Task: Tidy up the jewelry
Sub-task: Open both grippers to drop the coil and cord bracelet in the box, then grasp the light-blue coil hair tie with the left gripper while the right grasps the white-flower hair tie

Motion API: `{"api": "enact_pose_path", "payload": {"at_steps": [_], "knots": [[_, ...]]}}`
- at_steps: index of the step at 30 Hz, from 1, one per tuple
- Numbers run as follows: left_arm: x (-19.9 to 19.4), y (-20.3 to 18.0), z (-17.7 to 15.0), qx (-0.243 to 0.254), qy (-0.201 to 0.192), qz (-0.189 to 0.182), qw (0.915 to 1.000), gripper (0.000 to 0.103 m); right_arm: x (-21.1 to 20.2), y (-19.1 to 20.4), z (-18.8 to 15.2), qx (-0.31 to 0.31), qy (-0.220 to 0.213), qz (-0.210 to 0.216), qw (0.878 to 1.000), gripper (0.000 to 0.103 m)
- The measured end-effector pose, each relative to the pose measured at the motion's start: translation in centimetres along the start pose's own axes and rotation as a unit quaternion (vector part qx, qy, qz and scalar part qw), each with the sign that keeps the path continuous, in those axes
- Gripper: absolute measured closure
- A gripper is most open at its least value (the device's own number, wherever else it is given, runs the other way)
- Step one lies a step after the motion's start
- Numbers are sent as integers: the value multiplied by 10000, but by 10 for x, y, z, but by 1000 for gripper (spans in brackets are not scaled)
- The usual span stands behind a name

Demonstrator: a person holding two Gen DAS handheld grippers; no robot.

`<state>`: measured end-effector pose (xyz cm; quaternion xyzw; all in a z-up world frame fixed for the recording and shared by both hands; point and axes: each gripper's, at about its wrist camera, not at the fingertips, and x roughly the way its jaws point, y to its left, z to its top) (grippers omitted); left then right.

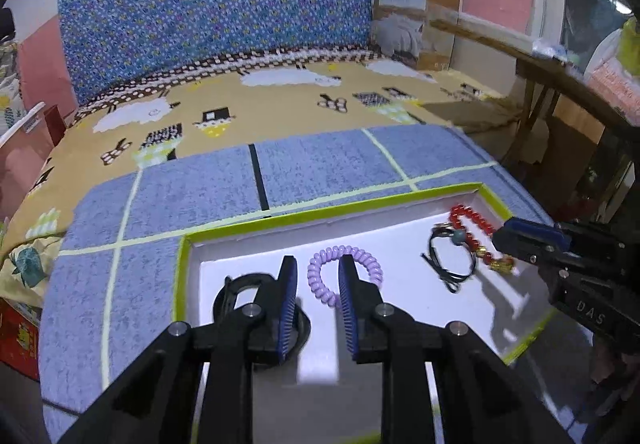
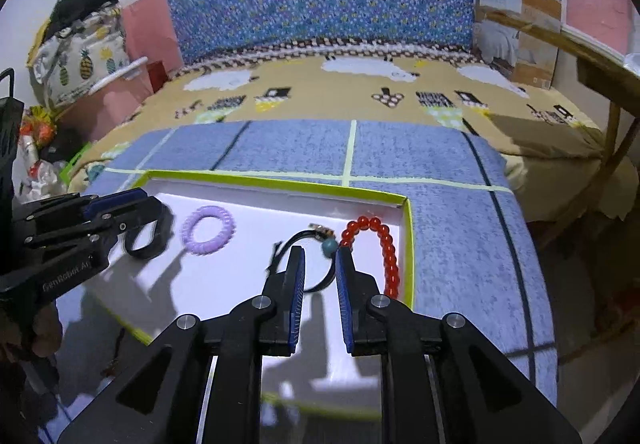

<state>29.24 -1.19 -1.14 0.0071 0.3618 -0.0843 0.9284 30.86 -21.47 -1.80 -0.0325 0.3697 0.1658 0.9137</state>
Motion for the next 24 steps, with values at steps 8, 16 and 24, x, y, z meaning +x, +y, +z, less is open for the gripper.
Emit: {"api": "enact_pose_path", "payload": {"at_steps": [8, 16, 24], "knots": [[-71, -11, -22, -78, -549, 97, 9984, 81, -68, 27, -34, -134, -399, 128, 9990, 87], [-123, -24, -57, -111, -758, 92, 9970, 81, -118, 47, -73, -171, -607, 235, 9977, 87], [-151, -29, -95, -142, -732, 151, 9971, 81, -152, 65, -106, -226, -688, 249, 9971, 87]]}}
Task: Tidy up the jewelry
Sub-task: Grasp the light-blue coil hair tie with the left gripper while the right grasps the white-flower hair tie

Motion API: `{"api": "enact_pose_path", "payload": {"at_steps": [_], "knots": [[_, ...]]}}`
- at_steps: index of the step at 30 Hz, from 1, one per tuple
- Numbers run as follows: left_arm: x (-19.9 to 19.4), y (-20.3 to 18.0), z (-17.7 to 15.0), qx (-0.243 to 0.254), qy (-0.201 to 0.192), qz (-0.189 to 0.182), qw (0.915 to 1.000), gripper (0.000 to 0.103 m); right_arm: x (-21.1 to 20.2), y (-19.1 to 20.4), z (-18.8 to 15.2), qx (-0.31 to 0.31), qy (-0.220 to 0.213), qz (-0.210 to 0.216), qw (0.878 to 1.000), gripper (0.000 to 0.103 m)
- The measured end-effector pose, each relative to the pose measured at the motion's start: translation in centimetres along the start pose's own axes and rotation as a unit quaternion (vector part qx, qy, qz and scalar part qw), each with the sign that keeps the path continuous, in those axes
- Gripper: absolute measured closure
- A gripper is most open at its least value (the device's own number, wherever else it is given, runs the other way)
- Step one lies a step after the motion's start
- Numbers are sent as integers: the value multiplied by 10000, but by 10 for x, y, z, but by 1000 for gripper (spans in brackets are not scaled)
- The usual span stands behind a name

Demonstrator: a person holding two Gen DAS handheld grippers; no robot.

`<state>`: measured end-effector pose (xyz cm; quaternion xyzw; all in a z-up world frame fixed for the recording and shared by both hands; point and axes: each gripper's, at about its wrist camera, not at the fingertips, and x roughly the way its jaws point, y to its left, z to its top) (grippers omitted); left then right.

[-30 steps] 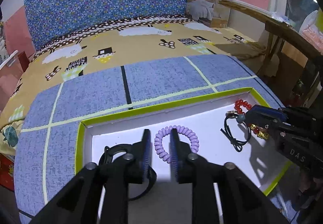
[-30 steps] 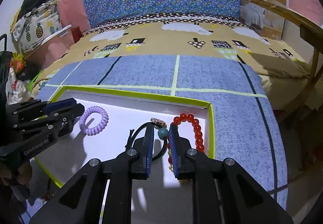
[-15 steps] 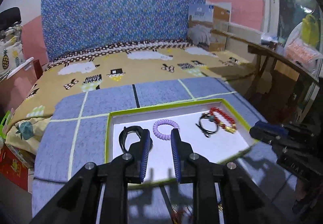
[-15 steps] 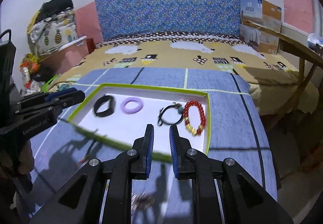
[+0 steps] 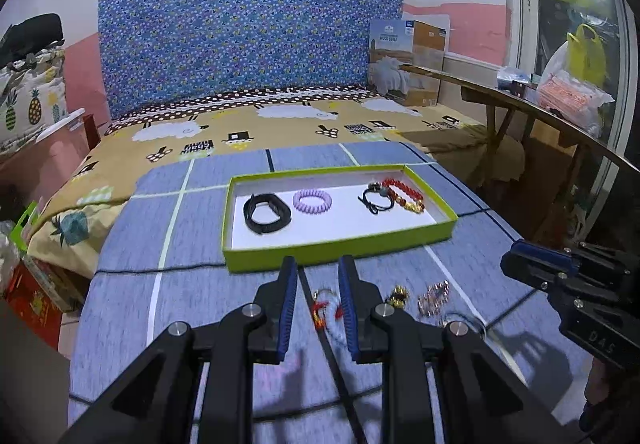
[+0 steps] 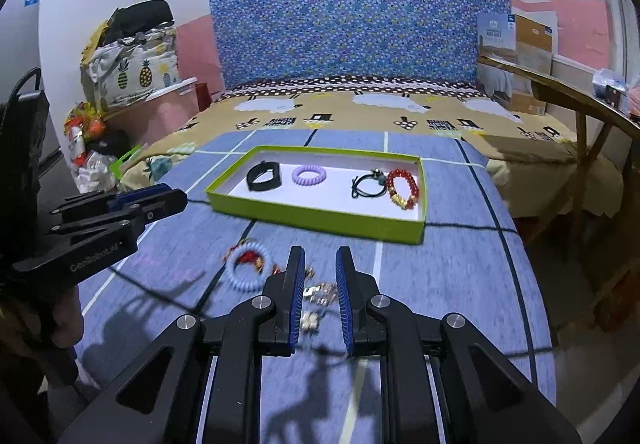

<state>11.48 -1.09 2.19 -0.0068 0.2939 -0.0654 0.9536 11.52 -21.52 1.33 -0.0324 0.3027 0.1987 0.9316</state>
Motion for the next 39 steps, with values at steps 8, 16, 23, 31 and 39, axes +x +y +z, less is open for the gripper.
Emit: {"api": "enact_pose_path", "payload": {"at_steps": [8, 16, 23, 31, 39], "knots": [[-24, -2, -21, -7, -96, 92, 9999, 81, -21, 12, -22, 10, -45, 18, 10000, 87], [-35, -3, -35, 51, -122, 142, 9998, 81, -28, 15, -29, 28, -64, -13, 10000, 87], [-37, -3, -42, 50, -100, 120, 9999, 81, -28, 16, -35, 33, -31, -33, 10000, 87], [-33, -7, -47, 127, -12, 97, 9999, 81, -24, 13, -37, 88, 60, 41, 9999, 87], [-25, -7, -47, 115, 60, 96, 9999, 81, -14, 9, -40, 125, 171, 25, 9998, 87]]}}
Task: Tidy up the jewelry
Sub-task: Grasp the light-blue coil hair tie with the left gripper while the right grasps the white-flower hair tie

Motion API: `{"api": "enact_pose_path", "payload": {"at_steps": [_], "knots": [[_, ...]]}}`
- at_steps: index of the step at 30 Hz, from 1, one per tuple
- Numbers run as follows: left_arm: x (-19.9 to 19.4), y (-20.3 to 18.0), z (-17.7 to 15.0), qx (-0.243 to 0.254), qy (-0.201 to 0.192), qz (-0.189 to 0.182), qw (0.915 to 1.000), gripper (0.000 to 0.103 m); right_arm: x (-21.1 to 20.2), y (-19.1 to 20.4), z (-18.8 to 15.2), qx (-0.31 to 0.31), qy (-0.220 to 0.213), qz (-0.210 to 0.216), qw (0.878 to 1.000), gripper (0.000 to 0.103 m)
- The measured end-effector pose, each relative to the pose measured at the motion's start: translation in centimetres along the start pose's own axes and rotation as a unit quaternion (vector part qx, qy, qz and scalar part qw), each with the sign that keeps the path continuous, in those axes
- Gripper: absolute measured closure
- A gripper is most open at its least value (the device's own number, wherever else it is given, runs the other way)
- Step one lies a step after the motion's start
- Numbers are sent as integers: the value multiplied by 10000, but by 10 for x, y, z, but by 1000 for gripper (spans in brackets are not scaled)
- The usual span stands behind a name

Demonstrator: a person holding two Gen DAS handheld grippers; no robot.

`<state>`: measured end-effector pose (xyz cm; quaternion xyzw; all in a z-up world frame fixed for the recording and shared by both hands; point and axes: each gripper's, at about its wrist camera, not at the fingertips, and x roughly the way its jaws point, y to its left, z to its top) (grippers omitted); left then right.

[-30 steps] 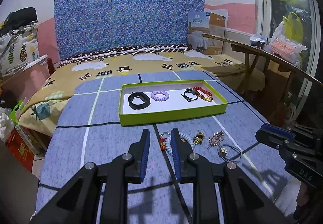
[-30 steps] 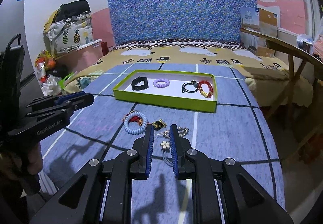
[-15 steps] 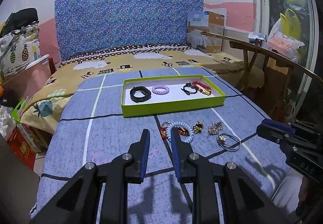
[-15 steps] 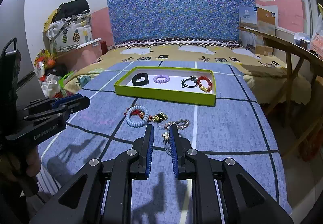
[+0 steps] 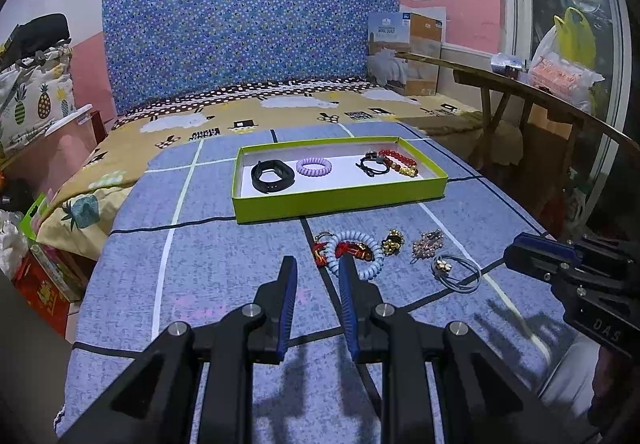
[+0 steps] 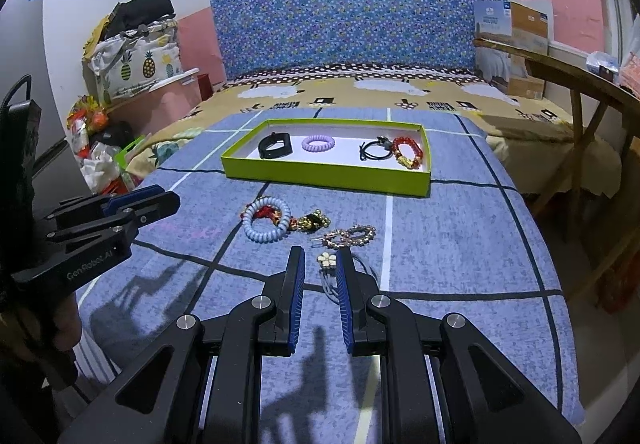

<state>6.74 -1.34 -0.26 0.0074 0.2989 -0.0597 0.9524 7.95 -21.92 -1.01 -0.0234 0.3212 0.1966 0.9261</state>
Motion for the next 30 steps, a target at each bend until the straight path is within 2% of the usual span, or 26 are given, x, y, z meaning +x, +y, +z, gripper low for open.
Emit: {"api": "enact_pose_path", "payload": {"at_steps": [13, 30], "knots": [[31, 12, -4, -176, 351, -82, 9992, 77, 28, -17, -5, 123, 343, -145, 9992, 87], [81, 3, 6, -444, 1068, -587, 9915, 74, 65, -32, -10, -126, 936, -198, 9953, 87]]}}
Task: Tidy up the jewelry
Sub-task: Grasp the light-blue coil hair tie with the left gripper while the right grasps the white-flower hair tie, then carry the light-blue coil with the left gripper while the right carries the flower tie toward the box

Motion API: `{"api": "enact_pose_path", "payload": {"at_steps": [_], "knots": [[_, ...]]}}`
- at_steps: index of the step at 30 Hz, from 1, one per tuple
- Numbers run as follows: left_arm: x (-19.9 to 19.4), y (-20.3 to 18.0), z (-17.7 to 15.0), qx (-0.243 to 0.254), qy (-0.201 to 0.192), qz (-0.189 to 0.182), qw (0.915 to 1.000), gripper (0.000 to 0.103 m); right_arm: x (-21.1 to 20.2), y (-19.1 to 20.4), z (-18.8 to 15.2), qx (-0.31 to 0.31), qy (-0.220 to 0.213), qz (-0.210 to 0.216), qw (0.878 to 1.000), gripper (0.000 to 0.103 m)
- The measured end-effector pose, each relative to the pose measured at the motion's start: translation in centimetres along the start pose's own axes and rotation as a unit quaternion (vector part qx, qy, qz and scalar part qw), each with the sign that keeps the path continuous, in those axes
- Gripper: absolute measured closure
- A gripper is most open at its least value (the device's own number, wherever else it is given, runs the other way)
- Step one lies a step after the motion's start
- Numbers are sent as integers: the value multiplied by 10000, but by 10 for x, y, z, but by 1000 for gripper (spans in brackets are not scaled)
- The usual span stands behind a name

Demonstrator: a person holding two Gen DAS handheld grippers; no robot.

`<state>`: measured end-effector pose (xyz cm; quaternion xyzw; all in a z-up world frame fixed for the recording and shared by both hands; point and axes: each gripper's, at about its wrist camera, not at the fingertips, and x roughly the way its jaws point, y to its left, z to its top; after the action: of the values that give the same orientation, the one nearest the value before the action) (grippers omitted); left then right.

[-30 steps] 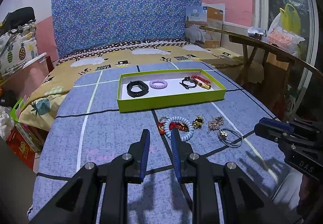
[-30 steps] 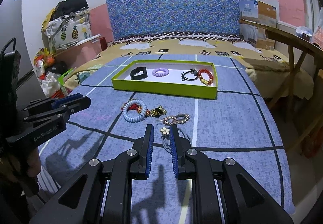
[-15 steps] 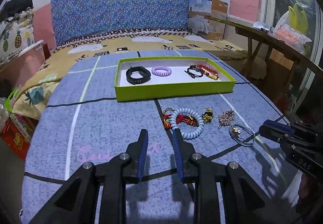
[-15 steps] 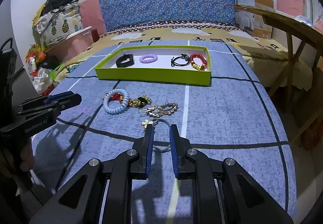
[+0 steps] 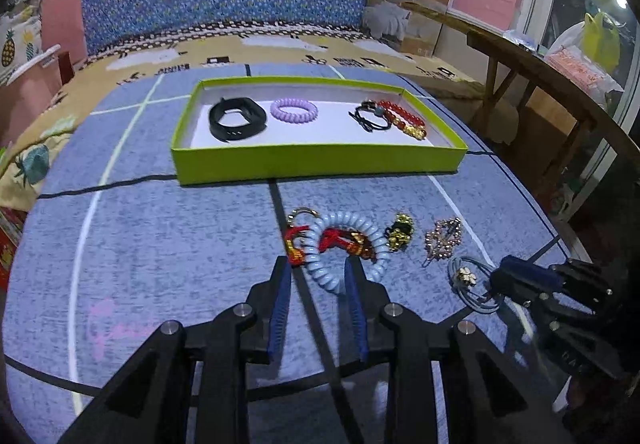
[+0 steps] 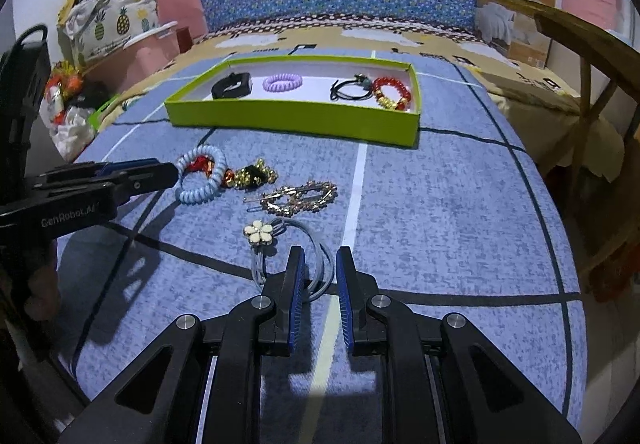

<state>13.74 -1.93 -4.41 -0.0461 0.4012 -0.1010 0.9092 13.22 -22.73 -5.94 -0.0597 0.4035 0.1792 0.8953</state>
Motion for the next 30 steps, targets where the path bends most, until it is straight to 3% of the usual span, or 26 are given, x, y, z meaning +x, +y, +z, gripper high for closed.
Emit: {"api": "enact_pose_path", "payload": {"at_steps": [7, 10, 12, 23, 30], "knots": [[17, -1, 4, -104, 245, 136, 9996, 74, 8, 0, 3, -82, 76, 15, 9999, 87], [19, -3, 5, -52, 273, 259, 9993, 86, 8, 3, 3, -145, 75, -17, 9999, 87], [19, -3, 4, -18, 277, 290, 9992, 92, 7, 4, 2, -151, 73, -30, 9999, 101], [0, -3, -8, 210, 142, 306, 9992, 94, -8, 5, -5, 87, -97, 74, 9999, 101], [-30, -9, -8, 355, -213, 420, 9983, 94, -29, 10, 0, 86, -387, 91, 9992, 101]]}}
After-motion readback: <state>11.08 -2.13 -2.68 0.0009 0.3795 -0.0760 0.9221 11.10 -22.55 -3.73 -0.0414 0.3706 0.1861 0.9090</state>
